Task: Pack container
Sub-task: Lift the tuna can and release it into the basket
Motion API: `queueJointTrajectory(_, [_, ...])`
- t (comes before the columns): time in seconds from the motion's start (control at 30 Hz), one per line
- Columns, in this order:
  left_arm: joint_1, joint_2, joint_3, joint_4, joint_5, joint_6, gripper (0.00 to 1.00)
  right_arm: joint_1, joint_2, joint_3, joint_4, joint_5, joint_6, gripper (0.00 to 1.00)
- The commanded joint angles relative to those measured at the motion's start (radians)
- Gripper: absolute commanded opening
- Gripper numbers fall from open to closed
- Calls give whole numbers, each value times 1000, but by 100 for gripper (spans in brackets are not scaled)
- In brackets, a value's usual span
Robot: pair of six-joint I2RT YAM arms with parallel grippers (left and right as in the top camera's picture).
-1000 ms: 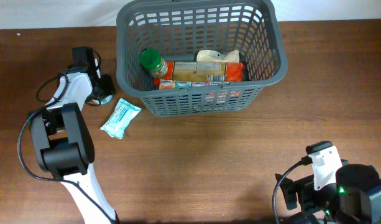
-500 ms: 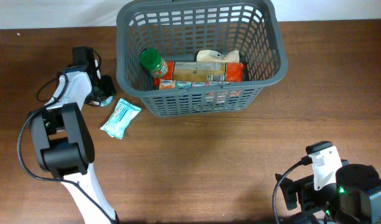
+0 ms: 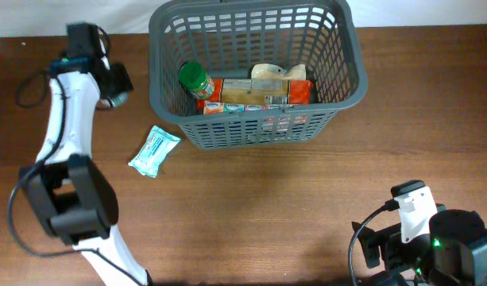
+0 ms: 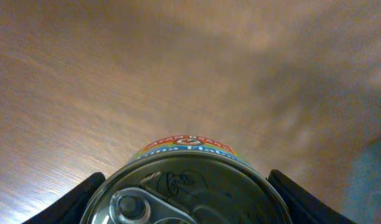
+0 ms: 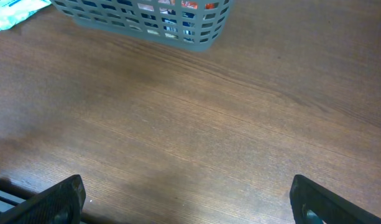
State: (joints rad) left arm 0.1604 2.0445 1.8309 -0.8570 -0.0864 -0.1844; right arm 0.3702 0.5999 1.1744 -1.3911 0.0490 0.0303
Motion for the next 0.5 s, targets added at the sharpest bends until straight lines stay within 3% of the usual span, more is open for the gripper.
queueJointTrajectory(0.0, [-31, -166, 111, 0, -50, -31, 29, 8, -3, 9, 3, 12, 11, 99])
queueJointTrajectory(0.2, [-156, -286, 225, 7, -68, 24, 29, 8, -3, 9, 3, 12, 11, 99])
queueJointTrajectory(0.47, [-394, -275, 262, 37, 6, 112, 29, 8, -3, 9, 3, 12, 11, 99])
